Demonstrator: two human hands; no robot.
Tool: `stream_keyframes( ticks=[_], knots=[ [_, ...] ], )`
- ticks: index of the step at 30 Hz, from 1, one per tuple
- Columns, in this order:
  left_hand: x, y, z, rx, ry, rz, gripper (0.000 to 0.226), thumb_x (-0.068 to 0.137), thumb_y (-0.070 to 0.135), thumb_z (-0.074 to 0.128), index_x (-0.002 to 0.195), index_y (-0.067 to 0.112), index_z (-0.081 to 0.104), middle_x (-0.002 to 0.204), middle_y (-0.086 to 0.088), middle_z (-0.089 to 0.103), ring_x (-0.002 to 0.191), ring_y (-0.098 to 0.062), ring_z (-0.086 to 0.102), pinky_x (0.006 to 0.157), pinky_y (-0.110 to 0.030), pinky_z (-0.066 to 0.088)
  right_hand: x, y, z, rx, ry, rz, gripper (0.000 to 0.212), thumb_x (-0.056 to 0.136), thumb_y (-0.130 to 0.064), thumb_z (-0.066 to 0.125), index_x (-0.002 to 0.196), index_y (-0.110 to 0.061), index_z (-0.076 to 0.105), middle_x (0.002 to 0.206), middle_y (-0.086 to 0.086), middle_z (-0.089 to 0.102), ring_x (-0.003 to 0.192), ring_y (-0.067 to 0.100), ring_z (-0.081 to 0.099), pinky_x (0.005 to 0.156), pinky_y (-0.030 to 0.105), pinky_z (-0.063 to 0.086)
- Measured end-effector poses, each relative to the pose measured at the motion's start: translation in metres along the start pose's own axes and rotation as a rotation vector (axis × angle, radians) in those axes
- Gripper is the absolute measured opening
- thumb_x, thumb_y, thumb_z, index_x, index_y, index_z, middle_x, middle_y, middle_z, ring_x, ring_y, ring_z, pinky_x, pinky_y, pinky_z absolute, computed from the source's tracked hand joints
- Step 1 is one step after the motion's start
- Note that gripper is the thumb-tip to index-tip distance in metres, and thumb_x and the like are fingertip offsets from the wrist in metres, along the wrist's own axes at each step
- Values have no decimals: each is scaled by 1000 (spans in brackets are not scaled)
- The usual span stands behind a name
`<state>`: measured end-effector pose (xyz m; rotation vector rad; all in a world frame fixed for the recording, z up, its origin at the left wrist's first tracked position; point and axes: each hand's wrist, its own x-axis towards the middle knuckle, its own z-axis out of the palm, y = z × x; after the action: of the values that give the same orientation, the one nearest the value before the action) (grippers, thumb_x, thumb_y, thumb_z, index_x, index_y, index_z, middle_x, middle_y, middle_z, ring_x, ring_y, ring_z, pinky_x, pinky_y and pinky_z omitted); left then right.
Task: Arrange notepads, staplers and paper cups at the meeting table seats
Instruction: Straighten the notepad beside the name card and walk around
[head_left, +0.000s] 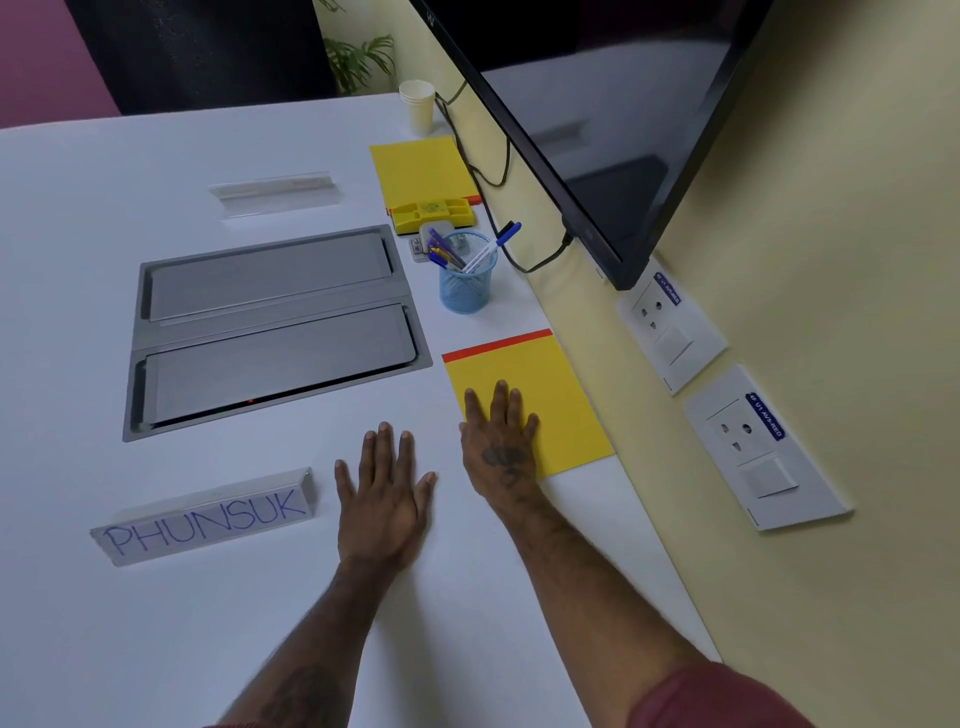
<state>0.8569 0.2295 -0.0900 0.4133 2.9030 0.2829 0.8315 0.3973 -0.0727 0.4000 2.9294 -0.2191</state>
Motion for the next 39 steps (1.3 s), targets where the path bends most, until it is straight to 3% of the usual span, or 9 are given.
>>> stream_keyframes(
  ticks=[9,16,22,29,35,39],
  knots=[
    [-1,0,-1,22,-5,-5,66,100,56,4,156,24,-11,164,-1,-21,149,-18,-23,121,-54,-8,4,3,1,-40,9,29,61,105,-47,27,157,-23,8,163,22,3,150,41,4,114,62,16],
    [4,1,-29,-39,-202,37,68,102,56,9,156,21,-12,163,-5,-24,149,-22,-25,121,-53,-9,-22,11,-20,-55,61,-58,68,101,-56,25,158,-23,8,163,21,2,151,39,1,115,63,11],
    [-13,-15,-83,49,-62,108,69,102,56,11,157,21,-8,162,-8,-23,148,-25,-27,120,-48,-13,-62,-4,-56,-23,94,-63,77,94,-69,16,158,-26,12,164,18,1,151,37,-1,116,61,9],
    [-62,-69,-151,103,30,100,71,99,60,8,156,24,-10,163,-5,-22,147,-22,-28,118,-50,-14,-115,-54,-99,-14,96,-124,92,79,-77,-9,157,-30,3,164,15,-6,151,33,-9,118,59,3],
    [-106,-113,-201,132,92,87,85,81,70,-19,153,25,-17,160,-3,-27,148,-23,-25,117,-51,-15,-152,-105,-127,-9,128,-165,87,83,-76,-2,158,-30,6,164,15,-6,151,33,-10,117,59,0],
    [-140,-144,-233,132,151,52,85,79,70,-20,152,25,-20,161,-4,-26,147,-21,-28,117,-52,-14,-171,-141,-144,-20,166,-225,87,84,-76,-2,157,-28,3,164,15,-8,151,32,-11,117,59,-1]
  ],
)
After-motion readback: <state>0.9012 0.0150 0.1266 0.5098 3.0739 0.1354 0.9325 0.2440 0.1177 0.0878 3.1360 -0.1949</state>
